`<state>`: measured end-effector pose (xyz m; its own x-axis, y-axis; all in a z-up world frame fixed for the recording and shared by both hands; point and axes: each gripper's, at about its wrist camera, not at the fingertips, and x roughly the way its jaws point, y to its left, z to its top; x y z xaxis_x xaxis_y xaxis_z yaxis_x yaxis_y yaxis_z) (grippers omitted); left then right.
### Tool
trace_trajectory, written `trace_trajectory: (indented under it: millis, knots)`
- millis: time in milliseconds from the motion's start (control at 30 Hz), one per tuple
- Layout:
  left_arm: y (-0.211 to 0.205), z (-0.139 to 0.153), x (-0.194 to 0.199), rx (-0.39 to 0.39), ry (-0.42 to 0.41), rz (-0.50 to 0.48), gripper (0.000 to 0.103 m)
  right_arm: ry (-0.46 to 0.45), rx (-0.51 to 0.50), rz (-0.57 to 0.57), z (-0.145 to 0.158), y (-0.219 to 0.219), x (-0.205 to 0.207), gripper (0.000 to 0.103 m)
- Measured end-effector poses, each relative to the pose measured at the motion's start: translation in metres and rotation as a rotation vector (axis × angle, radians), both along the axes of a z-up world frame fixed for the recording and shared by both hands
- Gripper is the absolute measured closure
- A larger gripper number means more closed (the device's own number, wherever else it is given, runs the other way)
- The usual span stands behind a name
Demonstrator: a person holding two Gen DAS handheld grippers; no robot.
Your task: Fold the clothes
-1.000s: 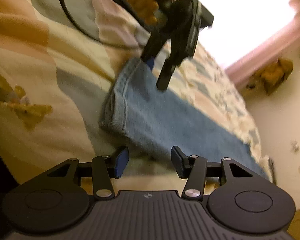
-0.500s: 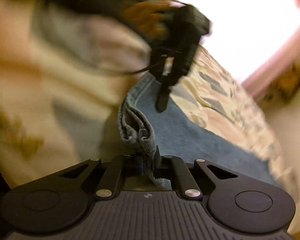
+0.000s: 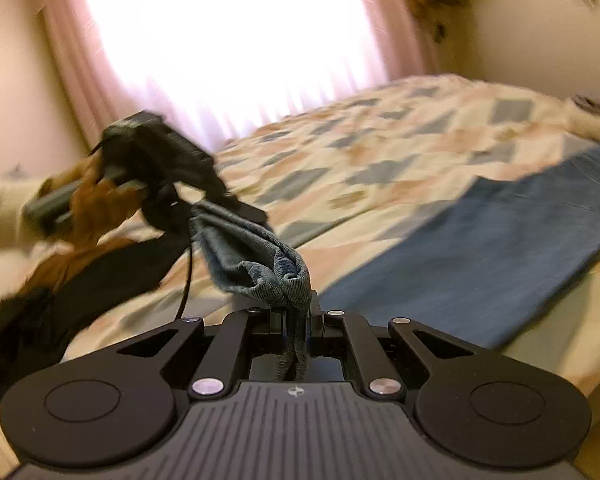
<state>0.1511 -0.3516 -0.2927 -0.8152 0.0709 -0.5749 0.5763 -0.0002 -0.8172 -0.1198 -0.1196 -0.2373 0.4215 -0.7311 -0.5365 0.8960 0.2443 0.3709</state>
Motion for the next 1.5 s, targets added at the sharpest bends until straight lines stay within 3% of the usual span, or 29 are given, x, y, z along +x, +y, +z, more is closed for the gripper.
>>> trace_trajectory:
  millis: [133, 333, 500, 700, 833, 933, 967, 1033, 1100, 1167, 1200, 1267, 1433, 1500]
  knots:
    - [-0.032, 0.004, -0.084, -0.006, -0.023, 0.049, 0.096, -0.073, 0.043, -0.03, 0.002, -0.049, -0.097, 0.097]
    - [-0.088, 0.004, -0.186, 0.003, -0.058, 0.072, 0.096, -0.074, 0.061, -0.05, -0.001, -0.104, -0.196, 0.097]
    - [-0.143, -0.011, -0.275, 0.033, -0.043, 0.055, 0.096, -0.096, 0.081, -0.154, -0.011, -0.153, -0.281, 0.097]
    - [-0.214, -0.053, -0.393, 0.052, -0.083, -0.001, 0.096, -0.112, 0.158, -0.292, -0.045, -0.22, -0.382, 0.097]
    - [-0.246, -0.097, -0.441, 0.134, -0.149, -0.017, 0.091, -0.167, 0.278, -0.369, -0.091, -0.254, -0.431, 0.096]
    - [-0.26, -0.102, -0.453, 0.132, -0.154, -0.003, 0.078, -0.218, 0.374, -0.394, -0.123, -0.266, -0.452, 0.088]
    - [-0.262, -0.096, -0.452, 0.1, -0.148, 0.002, 0.07, -0.241, 0.38, -0.384, -0.13, -0.268, -0.456, 0.08]
    - [-0.259, -0.076, -0.444, -0.013, -0.192, 0.012, 0.058, -0.259, 0.356, -0.356, -0.132, -0.268, -0.459, 0.079]
    - [-0.246, -0.057, -0.43, -0.119, -0.25, 0.018, 0.057, -0.243, 0.327, -0.332, -0.131, -0.268, -0.46, 0.079]
    - [-0.225, -0.049, -0.412, -0.153, -0.282, 0.038, 0.055, -0.216, 0.295, -0.315, -0.128, -0.268, -0.458, 0.078]
    - [-0.211, -0.048, -0.403, -0.16, -0.296, 0.051, 0.055, -0.197, 0.283, -0.308, -0.125, -0.267, -0.455, 0.079]
    - [-0.181, -0.047, -0.384, -0.175, -0.323, 0.078, 0.055, -0.136, 0.215, -0.288, -0.113, -0.262, -0.447, 0.093]
    - [-0.106, -0.046, -0.336, -0.167, -0.345, 0.185, 0.055, -0.026, 0.042, -0.227, -0.075, -0.25, -0.429, 0.097]
    - [-0.083, -0.053, -0.326, -0.157, -0.395, 0.202, 0.055, -0.023, 0.11, -0.268, -0.09, -0.255, -0.439, 0.097]
